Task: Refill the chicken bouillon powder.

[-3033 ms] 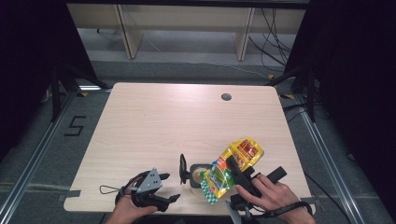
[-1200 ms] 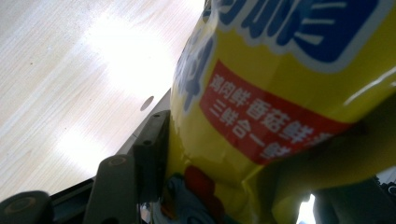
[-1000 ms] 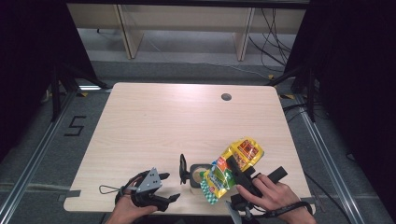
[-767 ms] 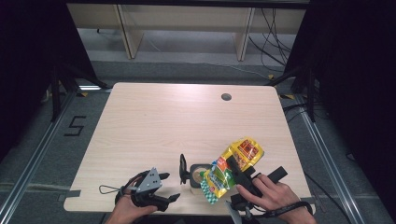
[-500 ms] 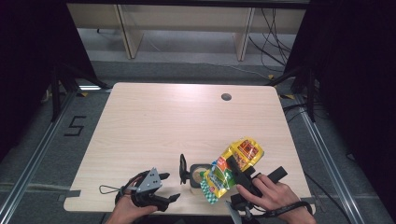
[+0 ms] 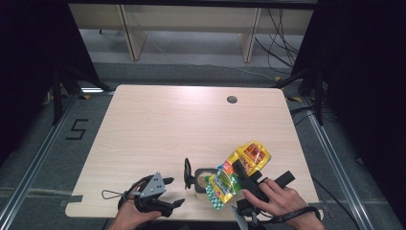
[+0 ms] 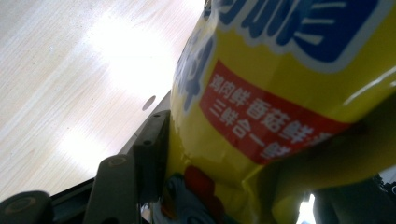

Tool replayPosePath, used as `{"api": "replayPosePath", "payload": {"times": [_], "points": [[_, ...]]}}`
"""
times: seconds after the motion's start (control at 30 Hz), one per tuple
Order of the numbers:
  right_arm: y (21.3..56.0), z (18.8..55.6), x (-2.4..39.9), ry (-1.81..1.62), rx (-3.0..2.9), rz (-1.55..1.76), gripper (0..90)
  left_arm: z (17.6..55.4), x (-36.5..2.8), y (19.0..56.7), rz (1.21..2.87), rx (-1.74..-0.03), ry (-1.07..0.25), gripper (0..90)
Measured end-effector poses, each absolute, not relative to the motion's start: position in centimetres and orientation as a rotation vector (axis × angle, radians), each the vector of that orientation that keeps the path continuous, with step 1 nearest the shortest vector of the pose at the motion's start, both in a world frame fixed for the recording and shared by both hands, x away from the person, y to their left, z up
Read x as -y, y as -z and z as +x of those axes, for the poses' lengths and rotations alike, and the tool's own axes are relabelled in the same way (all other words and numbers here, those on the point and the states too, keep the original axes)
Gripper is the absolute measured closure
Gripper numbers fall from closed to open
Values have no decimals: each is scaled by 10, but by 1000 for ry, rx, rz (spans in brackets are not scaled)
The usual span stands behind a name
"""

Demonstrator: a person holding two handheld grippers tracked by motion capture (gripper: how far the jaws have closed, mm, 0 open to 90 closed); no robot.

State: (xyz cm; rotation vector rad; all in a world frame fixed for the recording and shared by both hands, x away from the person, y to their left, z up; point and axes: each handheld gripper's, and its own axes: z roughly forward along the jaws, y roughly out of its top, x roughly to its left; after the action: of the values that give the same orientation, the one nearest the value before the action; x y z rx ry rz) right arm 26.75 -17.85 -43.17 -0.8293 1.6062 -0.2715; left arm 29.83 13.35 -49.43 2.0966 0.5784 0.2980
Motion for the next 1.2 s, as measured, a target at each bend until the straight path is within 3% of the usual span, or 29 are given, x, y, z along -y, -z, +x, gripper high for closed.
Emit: {"api": "replayPosePath", "payload": {"times": [1.2], "points": [[430,267,178,274,-1613,-839,472,297,-132,495,2064,-609,-289,215]]}}
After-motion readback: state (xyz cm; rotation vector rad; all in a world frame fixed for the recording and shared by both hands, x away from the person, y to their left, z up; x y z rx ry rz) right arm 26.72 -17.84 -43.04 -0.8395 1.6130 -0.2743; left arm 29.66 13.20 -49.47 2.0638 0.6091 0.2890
